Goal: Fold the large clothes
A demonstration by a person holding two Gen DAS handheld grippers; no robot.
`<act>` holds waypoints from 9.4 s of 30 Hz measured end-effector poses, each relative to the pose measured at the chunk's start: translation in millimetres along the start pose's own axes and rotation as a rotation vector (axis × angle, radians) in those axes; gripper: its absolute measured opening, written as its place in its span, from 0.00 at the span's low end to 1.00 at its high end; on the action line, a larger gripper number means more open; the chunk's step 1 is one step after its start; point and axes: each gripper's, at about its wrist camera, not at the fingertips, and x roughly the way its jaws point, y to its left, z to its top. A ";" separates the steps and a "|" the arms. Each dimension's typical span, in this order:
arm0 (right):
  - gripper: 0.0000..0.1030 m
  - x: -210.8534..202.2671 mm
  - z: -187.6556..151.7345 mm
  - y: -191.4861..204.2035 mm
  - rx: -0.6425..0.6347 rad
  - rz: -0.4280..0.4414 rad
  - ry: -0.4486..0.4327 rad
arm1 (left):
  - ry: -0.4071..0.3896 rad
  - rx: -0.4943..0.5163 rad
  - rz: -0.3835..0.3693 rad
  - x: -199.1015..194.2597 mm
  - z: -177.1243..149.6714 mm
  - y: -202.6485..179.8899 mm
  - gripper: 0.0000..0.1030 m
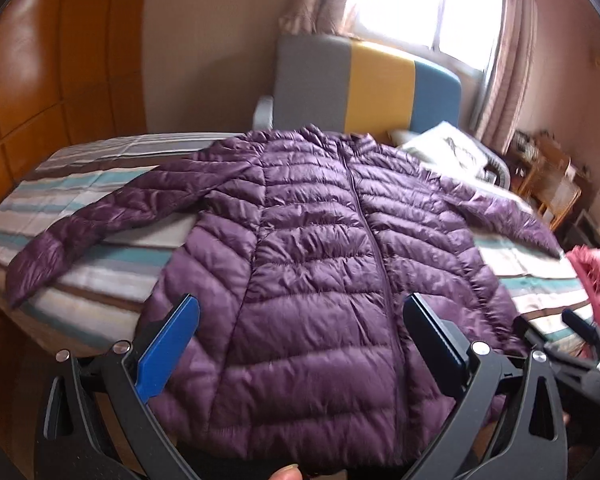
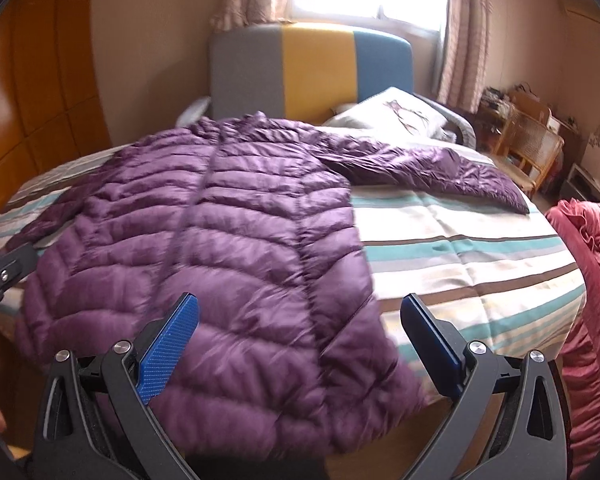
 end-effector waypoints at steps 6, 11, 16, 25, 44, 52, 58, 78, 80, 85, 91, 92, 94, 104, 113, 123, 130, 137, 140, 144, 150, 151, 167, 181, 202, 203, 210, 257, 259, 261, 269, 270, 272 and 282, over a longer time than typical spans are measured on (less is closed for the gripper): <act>0.97 56.9 32.9 -51.8 0.123 -0.069 0.040 | 0.078 0.115 0.009 75.7 34.7 -17.1 0.98; 0.88 118.6 64.6 -112.5 0.249 -0.140 0.097 | 0.154 0.103 0.007 139.1 63.8 -19.0 0.98; 0.83 167.0 91.3 -178.0 0.402 -0.225 0.127 | 0.174 0.109 0.020 186.3 92.5 -23.5 0.98; 0.65 224.7 110.8 -293.2 0.718 -0.333 0.115 | 0.213 0.076 0.056 255.4 125.5 -19.9 0.98; 0.07 240.8 161.0 -298.2 0.570 -0.350 0.023 | 0.240 0.095 0.076 302.6 135.5 -25.6 0.98; 0.06 229.7 198.1 -197.9 0.310 -0.204 -0.037 | 0.234 0.083 0.064 297.3 133.2 -22.4 0.98; 0.04 231.4 207.6 -103.4 0.152 -0.020 -0.024 | 0.231 0.071 0.052 294.6 133.0 -17.7 0.98; 0.49 231.8 158.3 39.3 0.027 0.390 0.170 | 0.216 0.024 0.009 273.7 126.1 -1.4 0.98; 0.56 223.8 155.2 34.7 0.051 0.377 0.145 | 0.215 0.024 0.008 272.2 125.8 -1.2 0.98; 0.71 216.8 168.1 24.7 0.137 0.329 0.064 | 0.213 0.021 0.004 265.8 124.7 0.9 0.98; 0.71 227.8 195.8 36.1 0.169 0.447 0.046 | 0.192 0.000 -0.027 255.2 124.6 7.3 0.98; 0.71 228.0 198.5 41.9 0.151 0.509 0.056 | 0.191 0.001 -0.033 254.2 124.8 7.8 0.98; 0.71 228.6 199.8 50.0 0.120 0.548 0.074 | 0.185 0.004 -0.046 251.6 125.7 8.9 0.98; 0.71 202.7 186.8 10.0 0.159 0.374 0.004 | 0.188 -0.011 -0.179 247.0 144.2 -14.1 0.80; 0.71 183.2 193.1 -38.0 0.231 0.206 -0.079 | 0.282 -0.018 -0.232 276.9 155.9 -41.7 0.19; 0.71 203.5 180.6 -84.8 0.368 0.091 -0.045 | 0.166 -0.092 -0.136 256.1 162.8 12.8 0.06; 0.71 235.8 179.8 -41.0 0.247 0.107 0.040 | 0.127 -0.119 -0.067 248.2 161.3 37.4 0.06; 0.71 265.6 175.3 -4.8 0.127 0.093 0.127 | 0.129 -0.186 -0.042 241.5 138.6 64.6 0.06; 0.71 274.8 170.2 6.4 0.071 0.087 0.152 | 0.133 -0.213 -0.037 239.1 125.1 72.1 0.04; 0.74 282.8 166.5 15.2 0.015 0.044 0.169 | 0.159 -0.219 -0.025 246.0 114.0 78.5 0.04; 0.75 285.1 163.5 20.8 -0.013 0.016 0.163 | 0.168 -0.230 0.000 244.9 115.2 78.4 0.18; 0.75 284.1 162.5 21.1 -0.015 0.015 0.161 | 0.167 -0.244 -0.001 239.1 114.6 82.2 0.32; 0.76 279.9 162.1 22.8 -0.020 0.004 0.152 | 0.110 -0.562 0.109 125.9 44.7 199.5 0.59; 0.77 278.5 163.1 22.2 -0.018 -0.004 0.149 | 0.081 -0.907 0.257 121.7 2.7 292.9 0.58; 0.77 278.0 162.9 21.6 -0.019 -0.005 0.149 | -0.008 -0.740 0.333 145.2 78.2 290.1 0.06; 0.77 278.2 162.9 22.1 -0.021 -0.006 0.151 | -0.025 -0.704 0.323 143.2 87.7 283.5 0.05; 0.77 277.7 162.9 21.6 -0.020 -0.005 0.151 | -0.080 -0.453 0.184 151.8 150.5 206.1 0.05; 0.73 182.8 179.1 104.6 -0.160 0.377 -0.036 | 0.102 -0.248 -0.071 196.4 106.1 75.7 0.46; 0.73 179.0 181.3 130.1 -0.217 0.412 -0.039 | 0.106 -0.245 -0.070 197.3 105.1 77.1 0.46; 0.66 183.6 180.5 150.8 -0.264 0.429 -0.017 | 0.112 -0.258 -0.068 199.5 104.6 80.1 0.46; 0.26 210.2 182.0 136.5 -0.038 0.417 0.071 | 0.134 -0.211 -0.045 209.5 113.8 77.8 0.46; 0.26 215.0 180.6 124.3 0.029 0.417 0.093 | 0.143 -0.203 -0.035 211.7 113.9 77.0 0.46; 0.26 224.7 174.0 107.8 0.126 0.428 0.142 | 0.158 -0.195 -0.035 214.4 113.4 74.3 0.46; 0.43 225.0 164.1 67.3 0.237 0.372 0.144 | 0.125 -0.180 -0.034 208.4 115.1 69.7 0.46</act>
